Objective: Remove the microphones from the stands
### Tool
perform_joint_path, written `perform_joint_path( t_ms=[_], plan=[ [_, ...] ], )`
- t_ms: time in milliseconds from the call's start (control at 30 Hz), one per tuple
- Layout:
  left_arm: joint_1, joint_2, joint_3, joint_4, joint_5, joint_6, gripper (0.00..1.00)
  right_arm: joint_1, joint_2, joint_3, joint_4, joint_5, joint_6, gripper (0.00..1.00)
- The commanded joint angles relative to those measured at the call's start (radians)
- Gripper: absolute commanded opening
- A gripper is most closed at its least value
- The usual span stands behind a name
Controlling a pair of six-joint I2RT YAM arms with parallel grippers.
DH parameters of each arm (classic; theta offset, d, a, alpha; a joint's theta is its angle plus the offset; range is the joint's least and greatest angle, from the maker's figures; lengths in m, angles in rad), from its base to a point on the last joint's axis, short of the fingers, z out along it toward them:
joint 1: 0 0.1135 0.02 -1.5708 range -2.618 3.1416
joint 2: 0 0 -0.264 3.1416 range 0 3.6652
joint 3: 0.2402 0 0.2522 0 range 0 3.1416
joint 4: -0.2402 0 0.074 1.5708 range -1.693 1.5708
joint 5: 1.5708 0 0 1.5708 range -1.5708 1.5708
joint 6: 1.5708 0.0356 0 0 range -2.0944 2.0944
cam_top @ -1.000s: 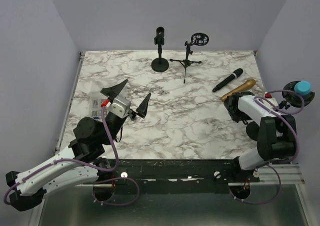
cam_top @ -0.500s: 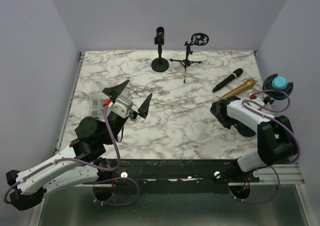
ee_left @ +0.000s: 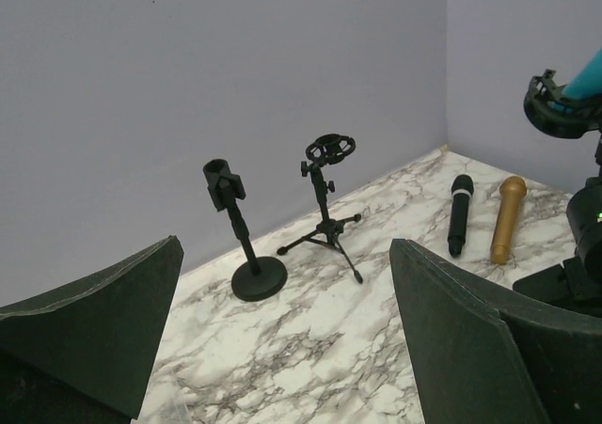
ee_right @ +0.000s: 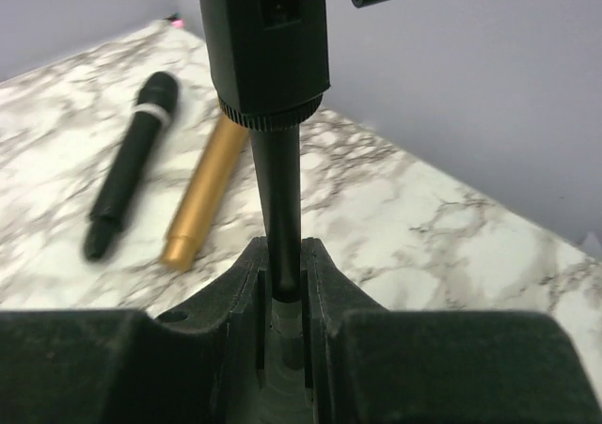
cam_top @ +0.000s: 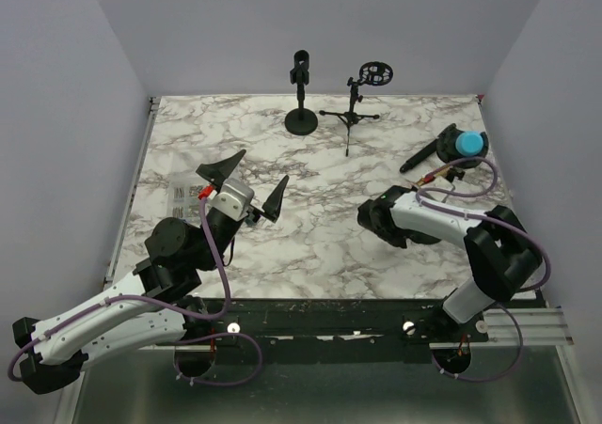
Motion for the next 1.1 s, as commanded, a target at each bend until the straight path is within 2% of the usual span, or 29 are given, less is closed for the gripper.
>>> perform_joint_path(
  t_ms=[0, 333, 767, 867, 933, 1067],
  plan=[
    [-0.004, -0.001, 0.003, 0.017, -0.006, 0.012, 0.96, 0.103, 0.089, 0.082, 0.025, 0.026, 0.1, 0.0],
    [-0.003, -0.011, 0.0, 0.023, -0.016, 0.024, 0.96, 0.276, 0.257, 0.296, 0.024, 0.022, 0.109, 0.0],
    [-0.003, -0.013, 0.0, 0.025, -0.016, 0.027, 0.96, 0.385, 0.326, 0.446, 0.025, 0.017, 0.091, 0.03],
    [-0.004, -0.013, 0.0, 0.026, -0.017, 0.027, 0.96, 0.389, 0.333, 0.436, 0.025, 0.018, 0.076, 0.1],
    [-0.004, -0.012, 0.0, 0.026, -0.017, 0.027, 0.96, 0.391, 0.334, 0.425, 0.025, 0.017, 0.07, 0.19],
    [-0.004, -0.013, 0.0, 0.026, -0.016, 0.027, 0.96, 0.4, 0.331, 0.408, 0.025, 0.018, 0.053, 0.52]
  ],
)
